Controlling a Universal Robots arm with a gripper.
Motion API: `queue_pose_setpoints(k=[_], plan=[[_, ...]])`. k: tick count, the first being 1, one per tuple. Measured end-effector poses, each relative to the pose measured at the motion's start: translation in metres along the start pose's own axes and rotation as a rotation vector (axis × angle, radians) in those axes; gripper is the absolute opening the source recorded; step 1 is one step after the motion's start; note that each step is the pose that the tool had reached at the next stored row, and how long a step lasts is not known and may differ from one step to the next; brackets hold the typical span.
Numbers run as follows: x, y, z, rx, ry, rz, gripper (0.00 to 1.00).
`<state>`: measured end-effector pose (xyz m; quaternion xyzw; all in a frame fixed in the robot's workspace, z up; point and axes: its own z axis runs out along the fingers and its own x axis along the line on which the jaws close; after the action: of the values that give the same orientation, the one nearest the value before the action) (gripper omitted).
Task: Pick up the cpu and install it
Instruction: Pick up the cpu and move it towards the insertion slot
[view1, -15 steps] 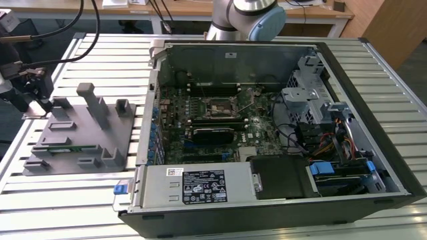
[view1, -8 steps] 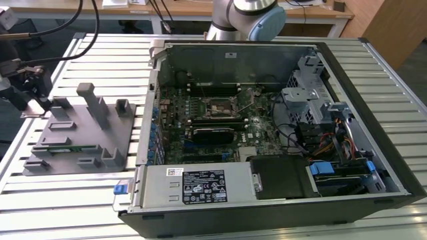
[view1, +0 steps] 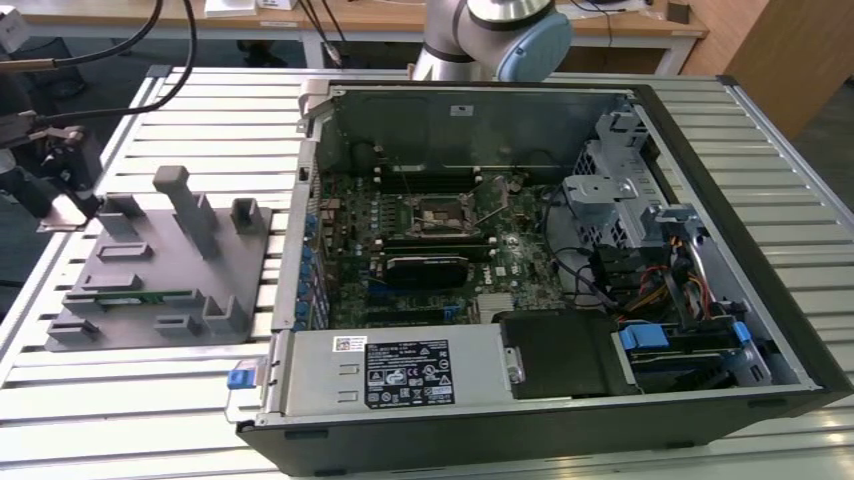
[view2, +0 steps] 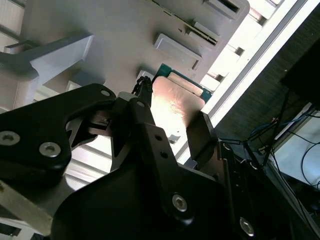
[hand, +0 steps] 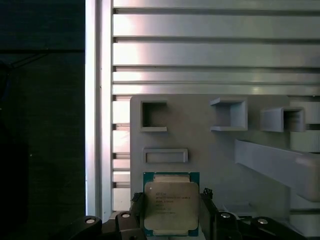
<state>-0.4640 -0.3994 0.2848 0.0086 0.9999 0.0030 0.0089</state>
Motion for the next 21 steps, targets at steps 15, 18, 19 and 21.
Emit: queue_pose_setpoints(k=[15, 18, 19, 21], plan=[[-0.0002, 0.0004, -0.0105, 0.0, 0.0, 0.0, 0.53], [-0.0002, 0.0005, -0.0124, 0.0, -0.0001, 0.0, 0.53], [-0.0002, 0.0005, -0.013, 0.0, 0.0, 0.0, 0.53], [-0.0002, 0.0006, -0.014, 0.0, -0.0001, 0.0, 0.53]])
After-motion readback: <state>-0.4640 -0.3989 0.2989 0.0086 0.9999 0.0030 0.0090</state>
